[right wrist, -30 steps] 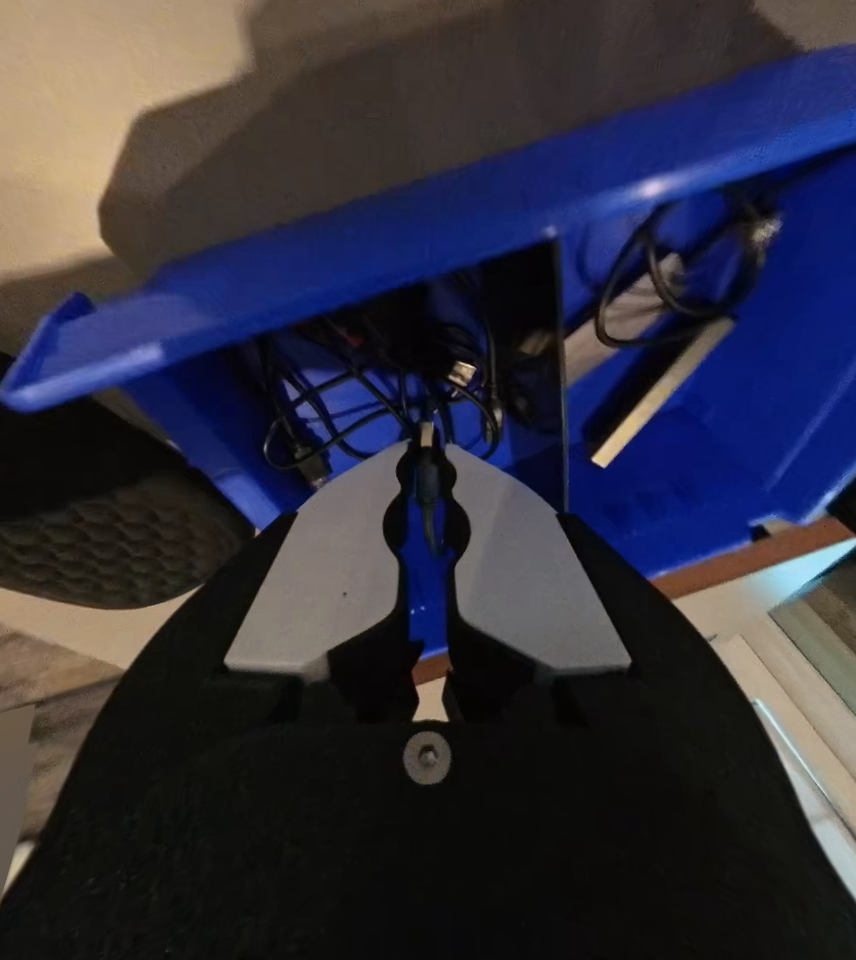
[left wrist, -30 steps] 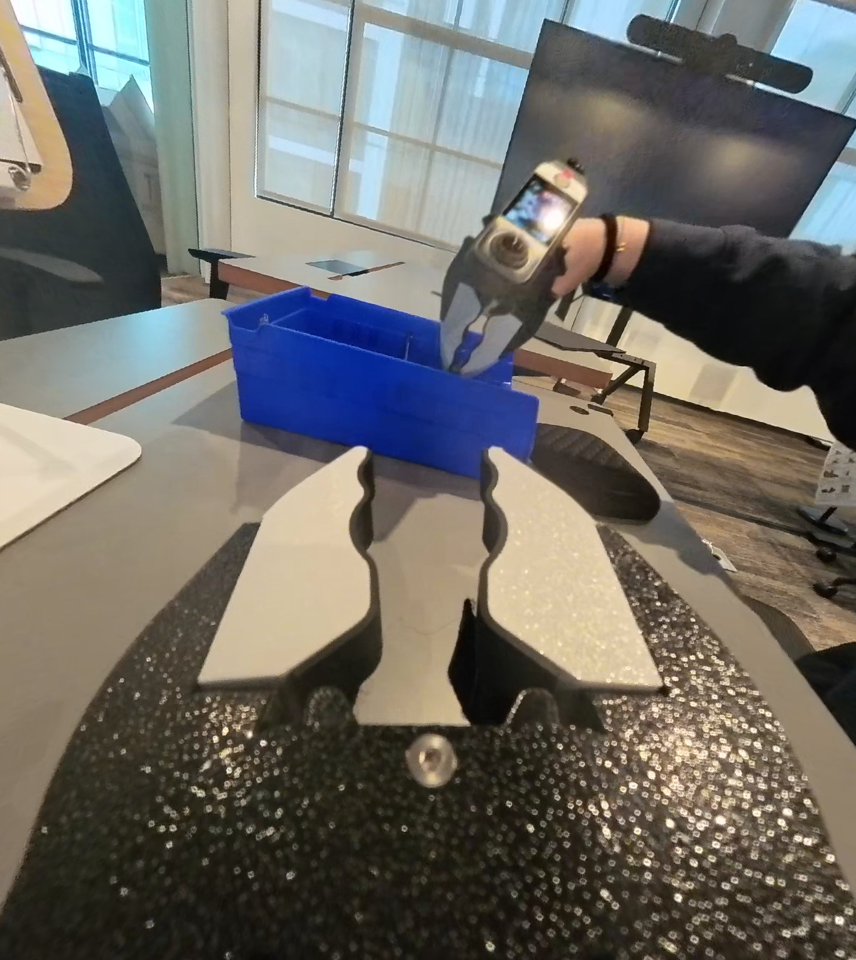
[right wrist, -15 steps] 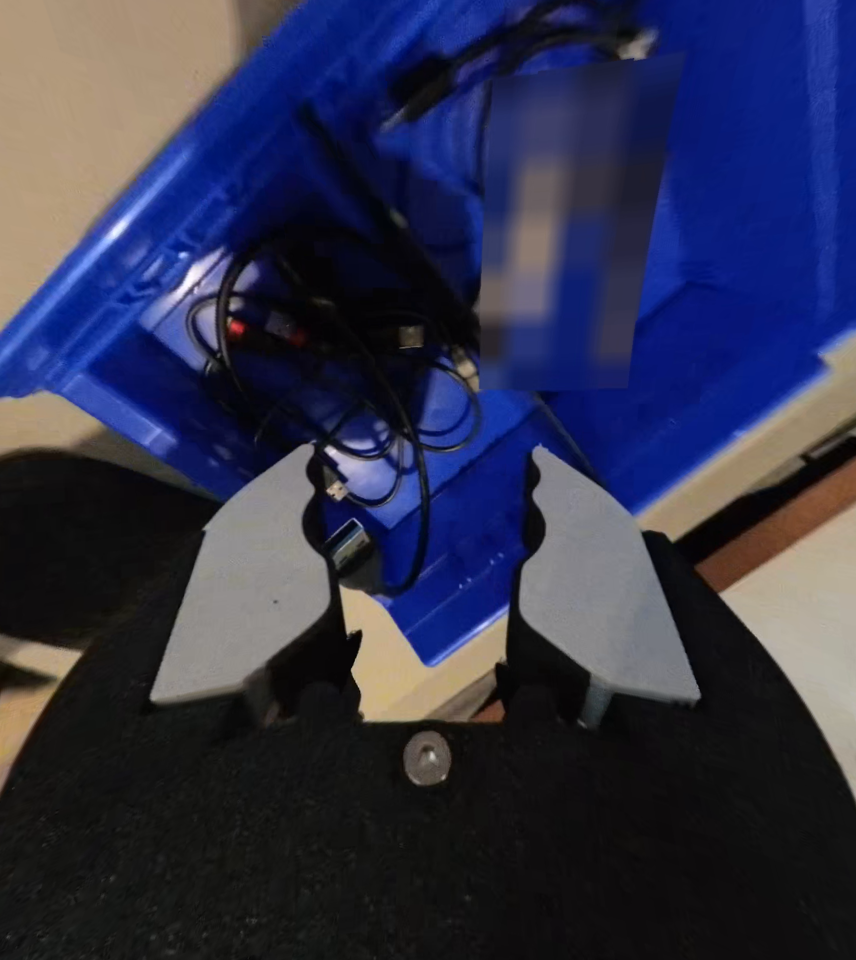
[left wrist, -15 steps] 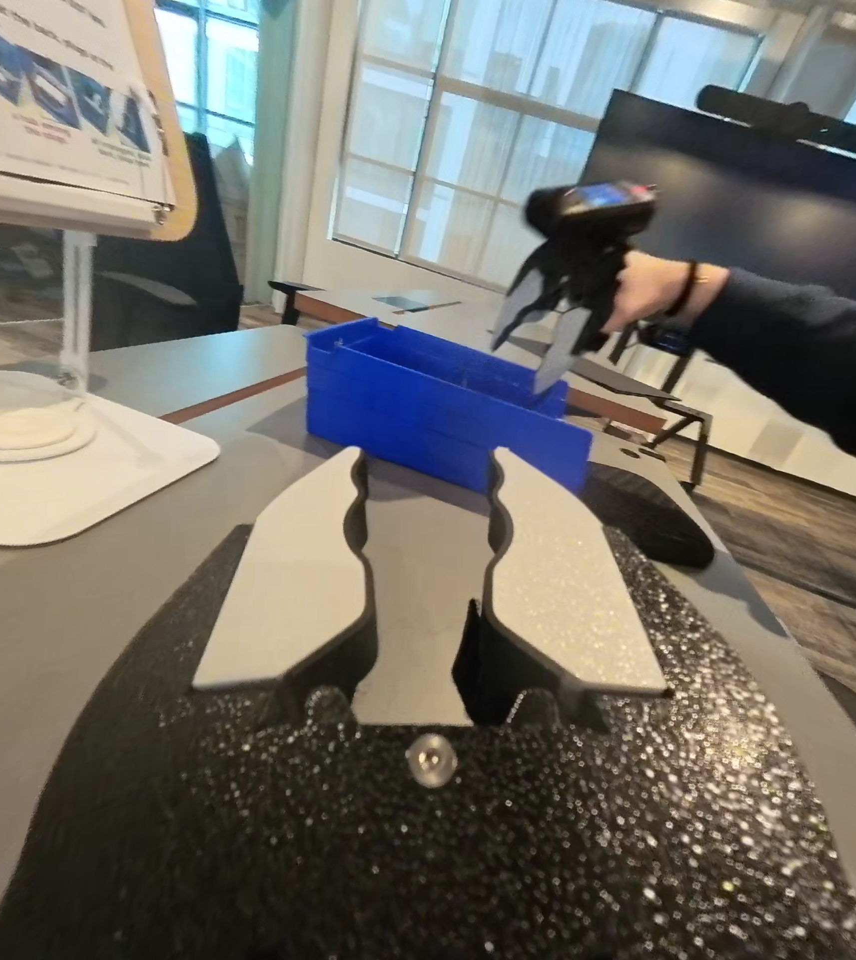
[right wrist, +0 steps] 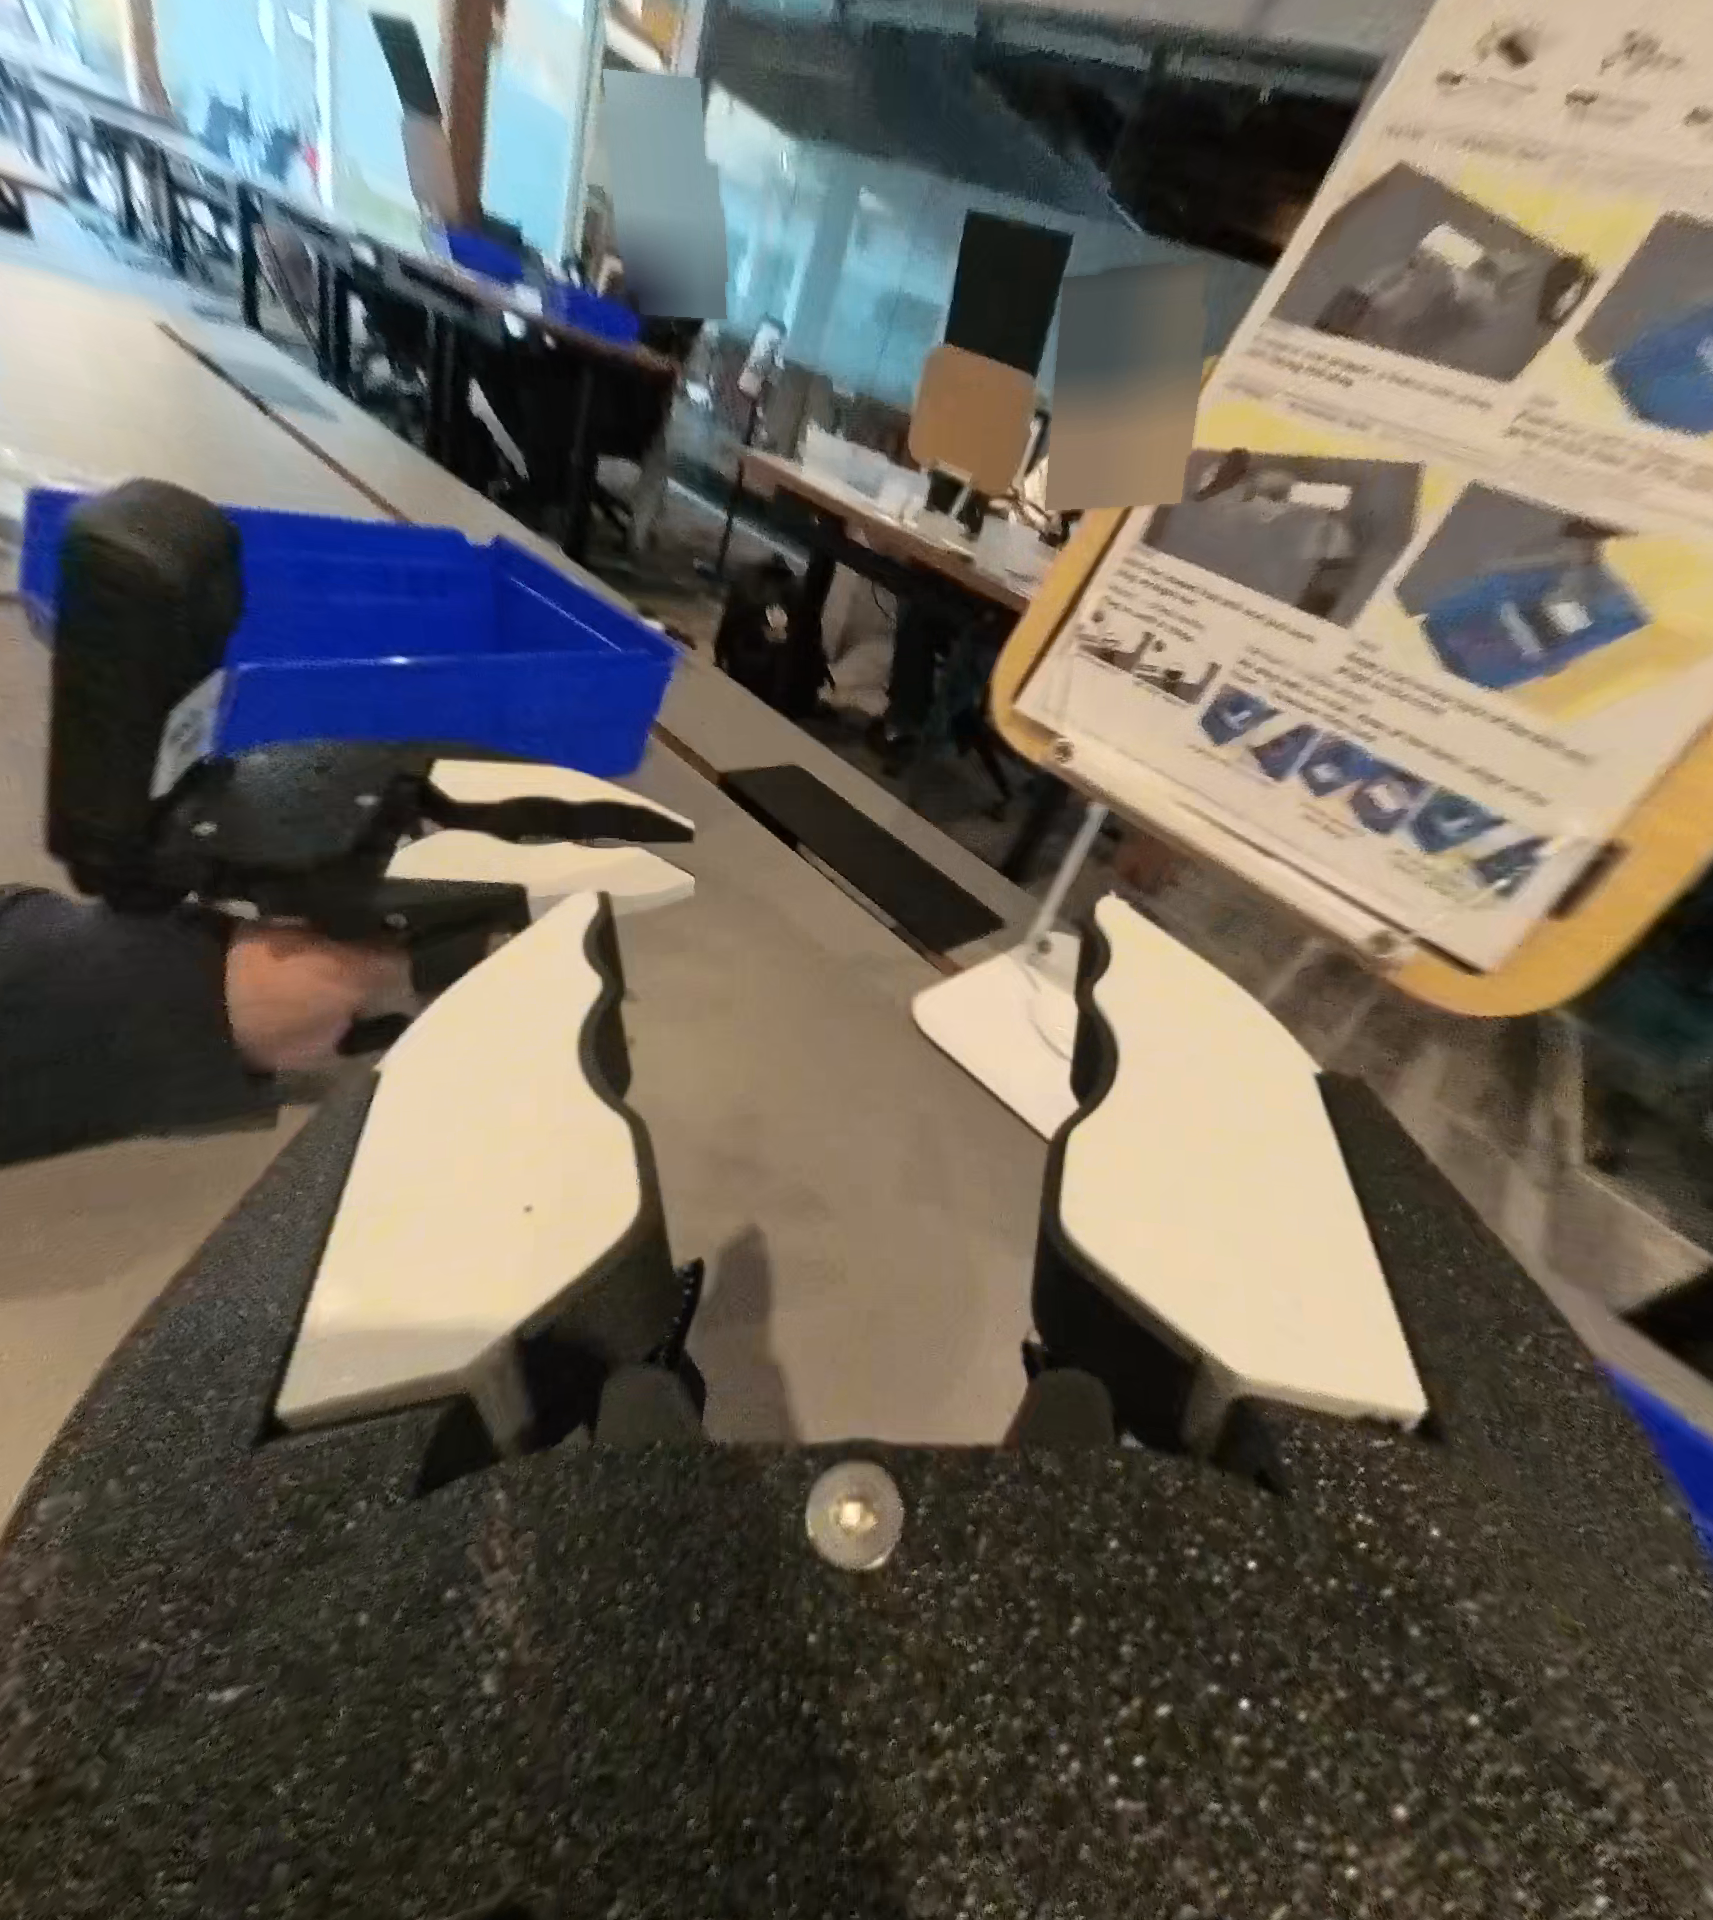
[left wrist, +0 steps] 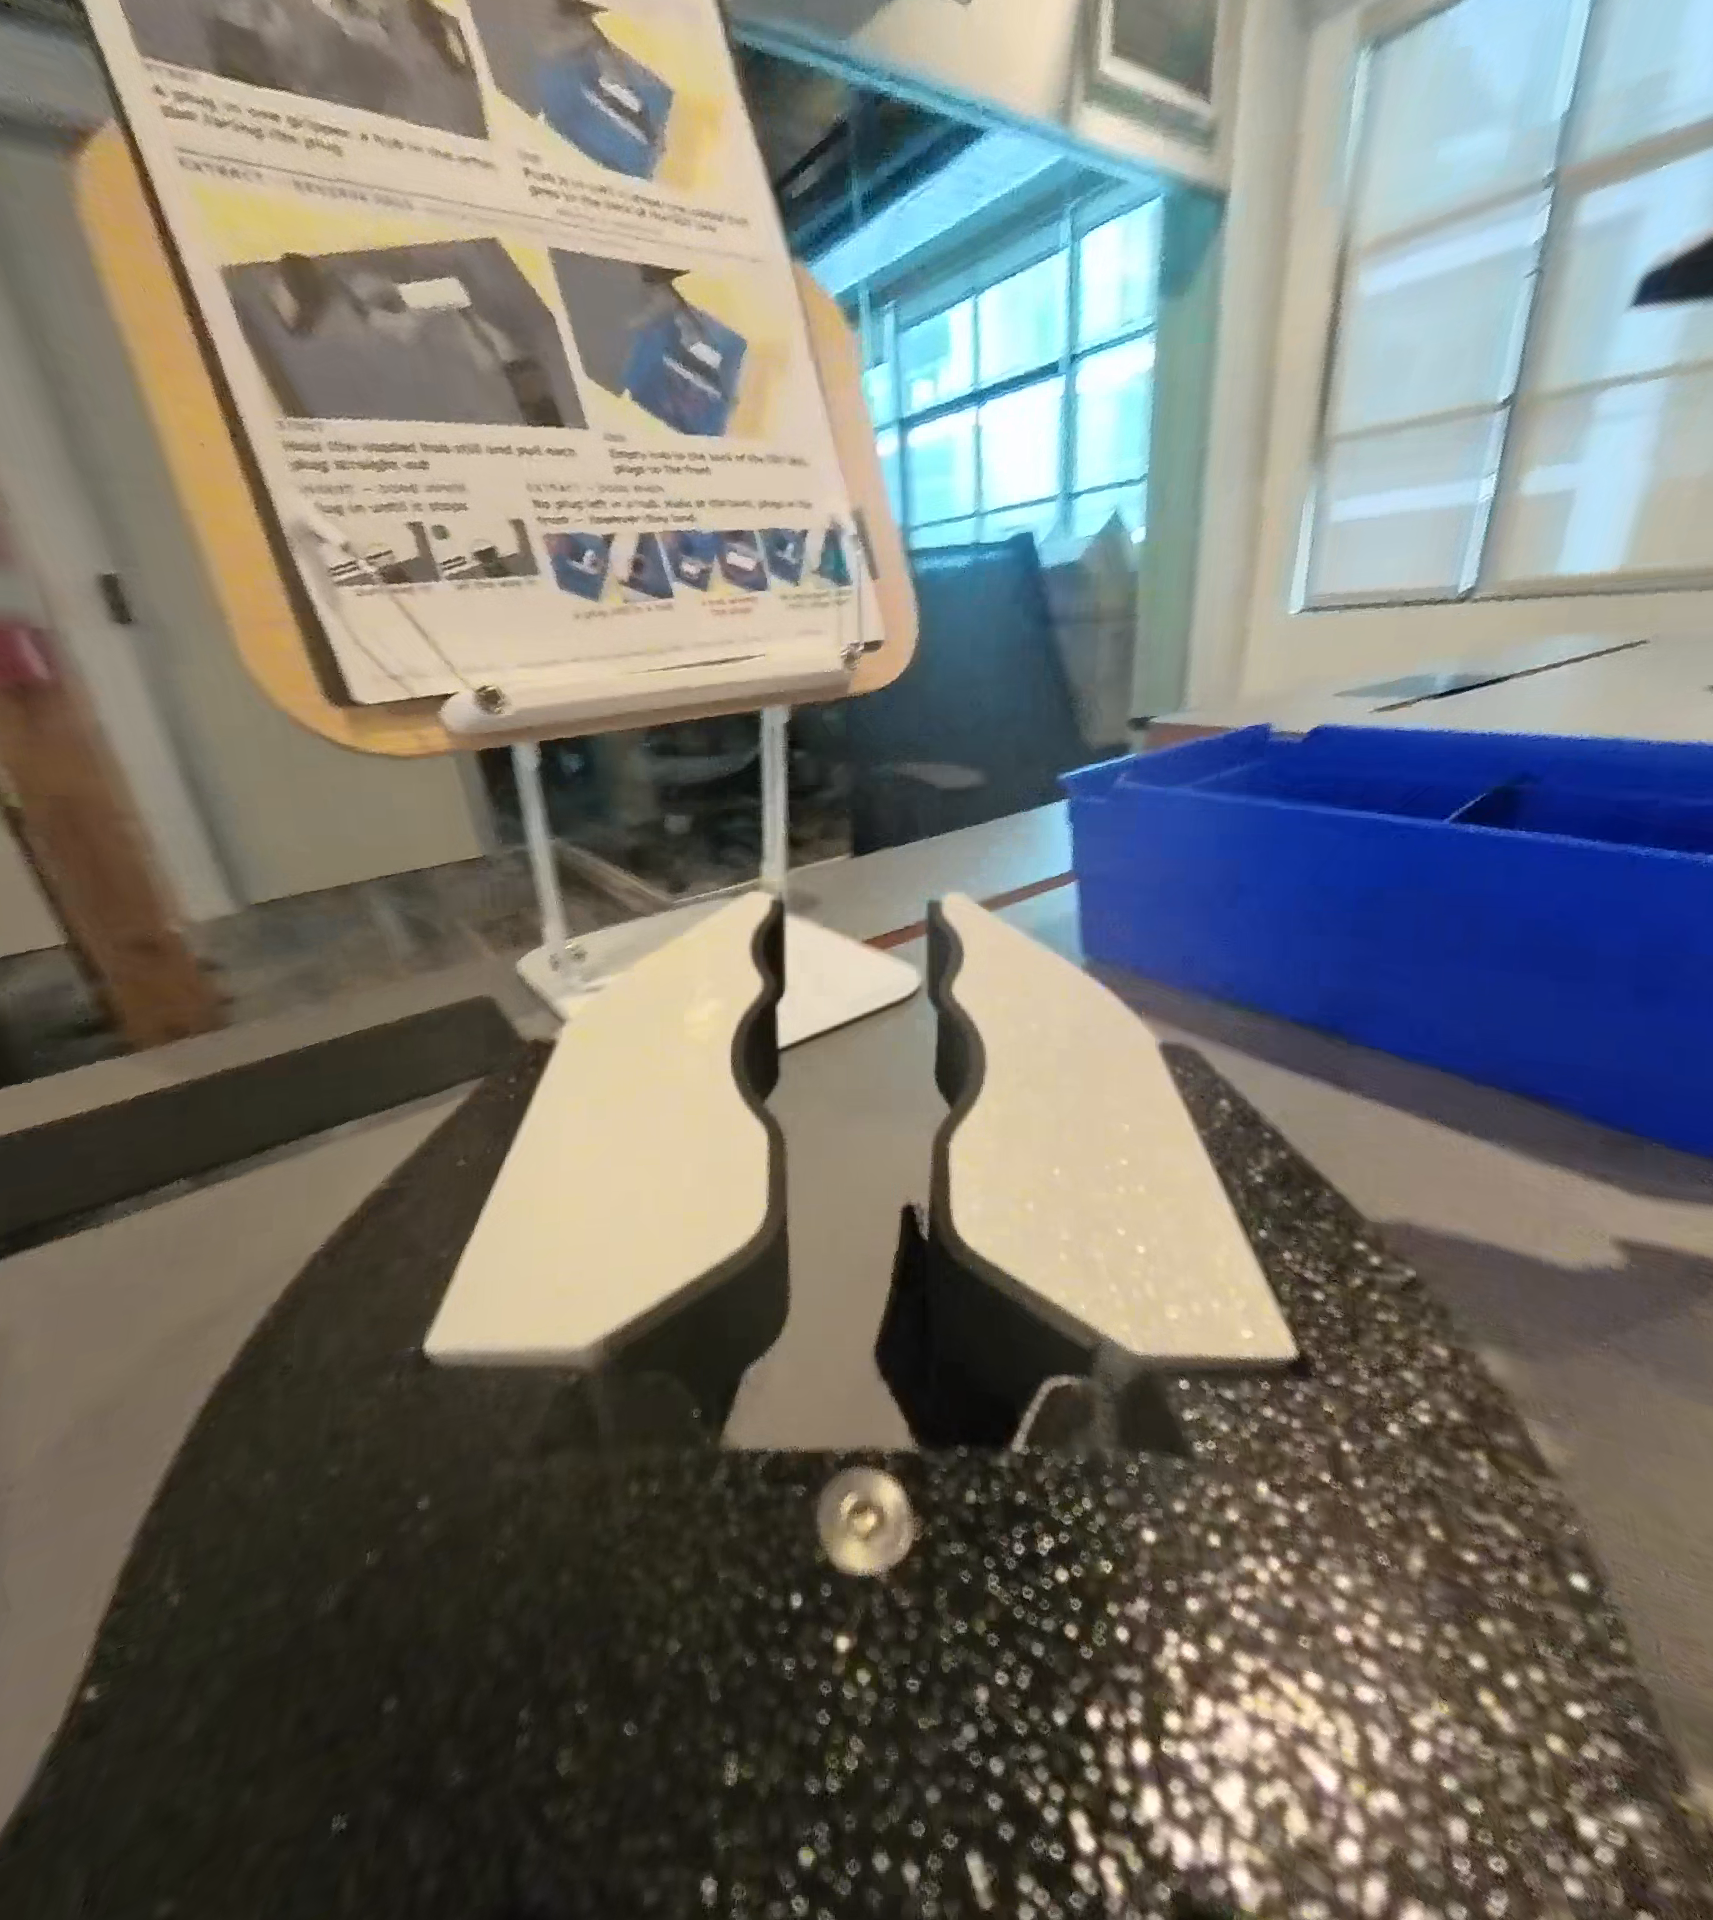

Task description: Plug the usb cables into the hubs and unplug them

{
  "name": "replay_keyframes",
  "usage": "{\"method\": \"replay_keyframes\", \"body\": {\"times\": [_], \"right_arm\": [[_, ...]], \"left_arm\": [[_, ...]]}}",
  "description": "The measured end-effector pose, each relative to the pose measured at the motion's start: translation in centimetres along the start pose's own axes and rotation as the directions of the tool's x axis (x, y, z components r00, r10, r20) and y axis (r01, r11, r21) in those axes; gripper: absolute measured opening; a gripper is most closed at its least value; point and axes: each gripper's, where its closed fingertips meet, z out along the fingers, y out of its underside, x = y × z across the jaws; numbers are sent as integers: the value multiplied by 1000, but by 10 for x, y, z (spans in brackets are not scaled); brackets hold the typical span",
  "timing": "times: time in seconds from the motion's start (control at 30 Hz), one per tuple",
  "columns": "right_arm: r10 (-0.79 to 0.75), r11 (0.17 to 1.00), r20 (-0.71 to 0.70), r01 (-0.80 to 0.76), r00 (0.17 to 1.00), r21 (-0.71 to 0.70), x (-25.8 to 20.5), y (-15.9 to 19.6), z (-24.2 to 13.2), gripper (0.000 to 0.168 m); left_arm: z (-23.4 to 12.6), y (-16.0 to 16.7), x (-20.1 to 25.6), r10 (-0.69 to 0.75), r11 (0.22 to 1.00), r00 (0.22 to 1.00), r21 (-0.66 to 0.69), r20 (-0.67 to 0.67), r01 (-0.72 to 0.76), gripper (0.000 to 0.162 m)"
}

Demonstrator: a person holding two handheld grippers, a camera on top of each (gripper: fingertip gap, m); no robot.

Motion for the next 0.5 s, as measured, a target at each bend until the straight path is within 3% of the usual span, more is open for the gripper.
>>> {"method": "replay_keyframes", "body": {"times": [0.13, 0.27, 0.37, 0.5], "right_arm": [[191, 981, 125, -192, 974, -6, -24, 55, 48, 95], [355, 932, 182, -363, 917, 15, -40, 89, 60, 96], [323, 940, 111, -332, 940, 82, -37, 97, 59, 87], [113, 988, 22, -115, 993, 106, -35, 103, 59, 86]], "left_arm": [[-19, 5, -19, 128, 984, 982, -137, 136, -109, 25], [-48, -25, -41, 275, 958, 933, -152, 232, -245, 27], [-74, -52, -65, 301, 953, 887, -142, 349, -268, 47], [-116, -68, -96, 298, 954, 819, -162, 490, -251, 71]]}}
